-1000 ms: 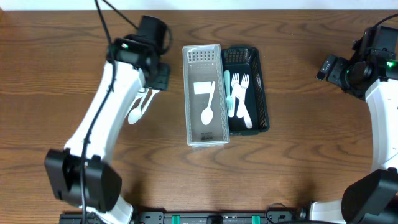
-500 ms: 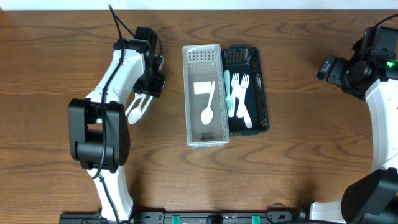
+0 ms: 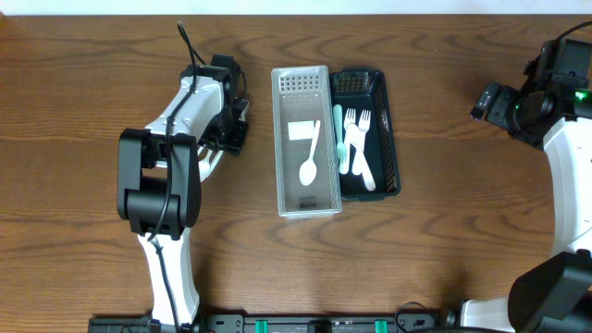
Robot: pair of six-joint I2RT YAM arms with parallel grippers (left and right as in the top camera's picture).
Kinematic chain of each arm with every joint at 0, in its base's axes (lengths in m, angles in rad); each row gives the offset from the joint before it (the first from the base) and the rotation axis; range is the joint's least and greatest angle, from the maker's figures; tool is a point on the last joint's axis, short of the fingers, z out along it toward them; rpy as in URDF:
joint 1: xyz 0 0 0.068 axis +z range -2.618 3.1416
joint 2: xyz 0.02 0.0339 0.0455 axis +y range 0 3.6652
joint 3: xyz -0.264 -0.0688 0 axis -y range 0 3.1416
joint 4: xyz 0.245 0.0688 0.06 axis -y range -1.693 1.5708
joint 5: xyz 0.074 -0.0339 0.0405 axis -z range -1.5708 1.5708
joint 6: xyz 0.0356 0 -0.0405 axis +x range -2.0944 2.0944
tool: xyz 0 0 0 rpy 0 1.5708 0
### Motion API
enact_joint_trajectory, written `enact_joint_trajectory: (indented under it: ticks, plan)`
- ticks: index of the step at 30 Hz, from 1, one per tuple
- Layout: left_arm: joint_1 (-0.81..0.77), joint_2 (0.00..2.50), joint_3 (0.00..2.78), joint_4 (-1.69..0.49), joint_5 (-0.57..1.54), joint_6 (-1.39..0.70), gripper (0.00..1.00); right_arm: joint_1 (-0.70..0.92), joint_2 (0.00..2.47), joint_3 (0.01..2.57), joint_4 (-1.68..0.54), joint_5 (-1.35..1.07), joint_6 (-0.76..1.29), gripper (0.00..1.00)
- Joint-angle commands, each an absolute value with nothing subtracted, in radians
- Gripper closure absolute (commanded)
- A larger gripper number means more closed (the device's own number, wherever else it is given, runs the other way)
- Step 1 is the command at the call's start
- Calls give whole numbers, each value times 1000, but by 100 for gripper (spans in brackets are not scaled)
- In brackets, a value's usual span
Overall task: Pack container
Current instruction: 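Grasp a second white spoon with the left gripper, then place the second spoon into the grey tray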
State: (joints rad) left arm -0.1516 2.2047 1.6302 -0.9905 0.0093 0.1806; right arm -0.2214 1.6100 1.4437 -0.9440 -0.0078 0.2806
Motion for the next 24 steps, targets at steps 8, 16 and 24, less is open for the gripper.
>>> enact_joint_trajectory:
  ticks: [8, 16, 24]
  plan:
    - [-153, 2223, 1625, -1013, 80, 176, 89, -228, 1610, 1444, -943, -8, 283, 1]
    - [-189, 2169, 1666, -1142, 79, 133, 94, -228, 1610, 1443, -943, -8, 284, 1]
    - [-298, 1966, 1760, -1214, 79, 56, 94, -228, 1610, 1444, -942, -8, 284, 1]
